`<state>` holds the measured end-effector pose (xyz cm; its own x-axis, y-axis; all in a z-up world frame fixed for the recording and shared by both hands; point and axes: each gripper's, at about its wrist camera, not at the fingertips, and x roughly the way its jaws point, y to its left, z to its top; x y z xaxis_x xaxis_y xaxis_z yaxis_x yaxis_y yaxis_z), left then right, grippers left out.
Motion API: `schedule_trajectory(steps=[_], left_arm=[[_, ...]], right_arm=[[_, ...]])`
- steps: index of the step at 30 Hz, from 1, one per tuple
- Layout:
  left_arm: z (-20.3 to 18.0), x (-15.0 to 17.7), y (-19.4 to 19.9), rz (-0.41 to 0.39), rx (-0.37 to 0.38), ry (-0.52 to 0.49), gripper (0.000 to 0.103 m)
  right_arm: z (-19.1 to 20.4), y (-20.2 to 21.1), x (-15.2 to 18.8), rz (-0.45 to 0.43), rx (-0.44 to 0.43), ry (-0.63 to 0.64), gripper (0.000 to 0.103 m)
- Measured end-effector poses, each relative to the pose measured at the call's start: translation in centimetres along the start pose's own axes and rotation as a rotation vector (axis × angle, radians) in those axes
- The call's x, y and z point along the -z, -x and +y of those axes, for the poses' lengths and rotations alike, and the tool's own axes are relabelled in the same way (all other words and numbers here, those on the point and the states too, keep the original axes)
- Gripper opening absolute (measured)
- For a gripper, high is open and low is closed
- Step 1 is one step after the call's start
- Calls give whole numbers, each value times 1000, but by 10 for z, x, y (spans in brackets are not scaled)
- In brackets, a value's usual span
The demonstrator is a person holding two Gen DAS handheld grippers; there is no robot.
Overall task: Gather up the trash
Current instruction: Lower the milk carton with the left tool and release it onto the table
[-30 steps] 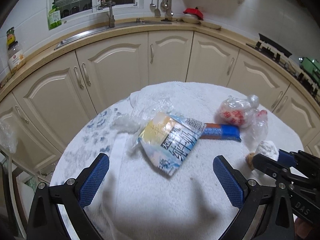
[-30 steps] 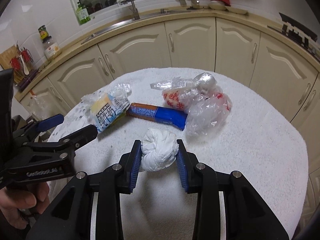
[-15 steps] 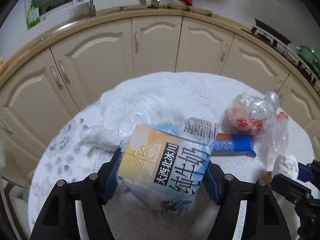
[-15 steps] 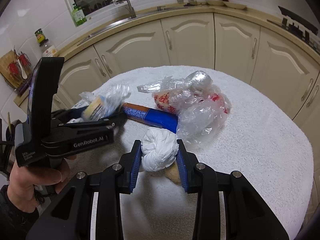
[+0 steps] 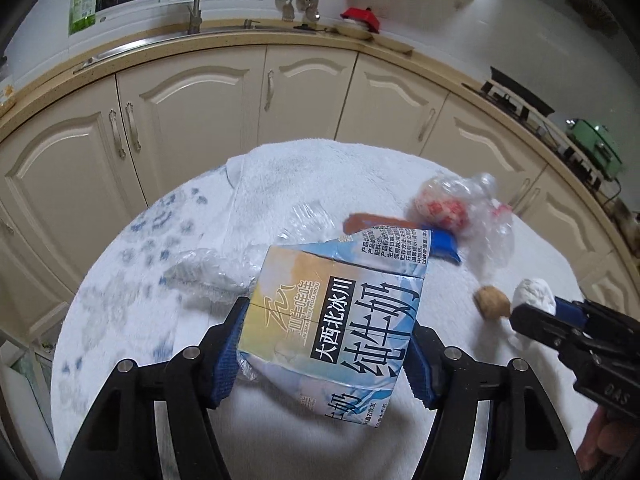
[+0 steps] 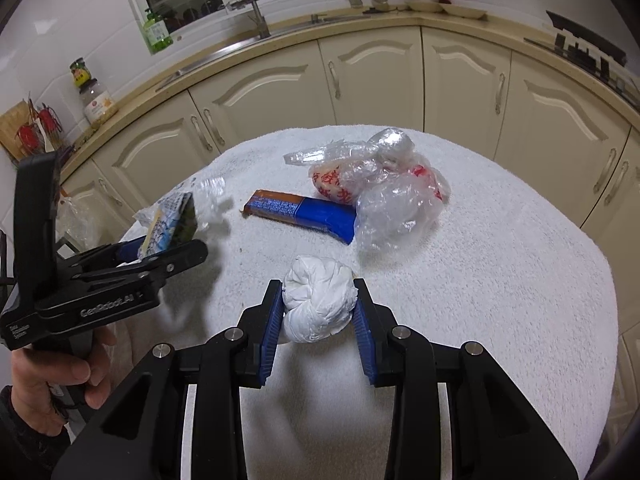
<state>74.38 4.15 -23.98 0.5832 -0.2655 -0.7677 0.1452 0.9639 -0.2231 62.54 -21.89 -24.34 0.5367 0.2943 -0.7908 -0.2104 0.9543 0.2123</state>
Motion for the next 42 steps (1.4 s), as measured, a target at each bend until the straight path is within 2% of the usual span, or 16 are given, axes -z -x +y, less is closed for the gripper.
schedule_trajectory(steps=[11, 12, 13, 15, 22, 24, 26, 27, 29, 31, 35, 38, 39, 41, 42], left_arm=[[7, 64, 45, 73, 12, -62, 66], [4, 68, 52, 69, -2, -65, 72], [3, 70, 56, 56, -11, -72, 85], [1, 70, 60, 41, -26, -74, 99], [-18, 77, 63, 30, -62, -107, 100], [-23, 77, 58, 24, -80, -123, 95], [-25, 79, 55, 25, -43, -133, 79], [-27, 78, 53, 26, -32, -137, 67], [-31, 80, 52, 19, -40, -160, 52], [-31, 82, 52, 27, -37, -154, 33], [-27, 90, 68, 5, -22, -156, 31], [-22, 99, 79, 17, 1, -147, 31], [-20, 103, 81, 26, 5, -148, 33], [-20, 109, 82, 42, -2, -155, 52], [-19, 113, 84, 32, -20, -155, 72]], right_arm=[[7, 24, 33, 13, 4, -18, 34], [8, 25, 36, 14, 3, -18, 34], [9, 26, 38, 14, 2, -18, 34], [10, 29, 41, 14, 4, -18, 34], [13, 43, 45, -3, 20, -18, 34], [11, 46, 46, -5, 23, -23, 34], [12, 48, 47, -7, 26, -22, 34], [12, 49, 48, -8, 24, -22, 34], [14, 51, 49, -10, 23, -21, 34], [14, 54, 51, -14, 21, -17, 34], [12, 60, 54, -21, 22, -19, 34], [11, 62, 56, -23, 23, -24, 34], [11, 63, 57, -23, 22, -24, 34], [12, 64, 58, -23, 20, -21, 34], [12, 65, 59, -24, 18, -20, 34]])
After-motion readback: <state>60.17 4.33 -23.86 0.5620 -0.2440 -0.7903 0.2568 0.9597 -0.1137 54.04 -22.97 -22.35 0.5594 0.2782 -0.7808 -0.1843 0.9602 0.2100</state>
